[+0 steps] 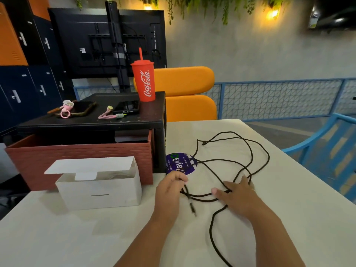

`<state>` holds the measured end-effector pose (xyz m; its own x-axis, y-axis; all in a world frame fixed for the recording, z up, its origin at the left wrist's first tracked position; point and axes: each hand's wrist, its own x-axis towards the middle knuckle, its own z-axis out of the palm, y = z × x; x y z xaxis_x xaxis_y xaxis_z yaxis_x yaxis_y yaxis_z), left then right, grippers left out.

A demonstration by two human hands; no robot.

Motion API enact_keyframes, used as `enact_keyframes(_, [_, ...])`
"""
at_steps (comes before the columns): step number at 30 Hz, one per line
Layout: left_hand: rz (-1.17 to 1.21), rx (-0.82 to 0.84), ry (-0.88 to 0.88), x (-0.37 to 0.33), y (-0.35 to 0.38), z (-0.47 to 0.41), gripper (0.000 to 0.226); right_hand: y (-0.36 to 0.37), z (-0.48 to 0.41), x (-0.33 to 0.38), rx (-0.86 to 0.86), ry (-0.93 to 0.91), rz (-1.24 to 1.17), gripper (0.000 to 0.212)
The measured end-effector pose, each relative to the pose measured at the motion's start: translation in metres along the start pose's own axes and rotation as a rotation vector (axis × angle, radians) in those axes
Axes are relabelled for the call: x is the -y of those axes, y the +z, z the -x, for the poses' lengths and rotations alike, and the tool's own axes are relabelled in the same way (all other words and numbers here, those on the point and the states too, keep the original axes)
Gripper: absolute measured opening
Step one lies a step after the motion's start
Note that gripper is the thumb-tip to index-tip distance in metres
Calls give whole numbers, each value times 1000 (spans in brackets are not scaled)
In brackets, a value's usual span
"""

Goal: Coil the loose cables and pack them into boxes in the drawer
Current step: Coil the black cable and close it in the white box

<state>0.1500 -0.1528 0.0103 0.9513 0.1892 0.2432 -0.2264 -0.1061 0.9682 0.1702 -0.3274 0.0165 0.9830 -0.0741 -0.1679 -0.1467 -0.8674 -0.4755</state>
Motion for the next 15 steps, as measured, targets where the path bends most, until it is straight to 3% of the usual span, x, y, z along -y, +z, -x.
enact_keyframes(3, [83, -109, -14, -11, -14, 5, 15, 5, 1, 4, 22, -9, 59, 73])
enact_keyframes(5, [109, -157, -14, -22, -24, 7, 27, 9, -1, 6, 5, -23, 65, 71])
enact_keyframes(10, [269, -114, -81, -44, -56, 23, 42, 3, -6, 7, 25, -103, -45, 55])
enact_keyframes(13, [239, -83, -178, -46, -73, 35, 19, -13, -23, 1, 139, -116, -2, 59])
enact_keyframes(15, [131, -46, -212, -42, -75, 38, 38, -19, -42, -6, 186, -126, 58, 60])
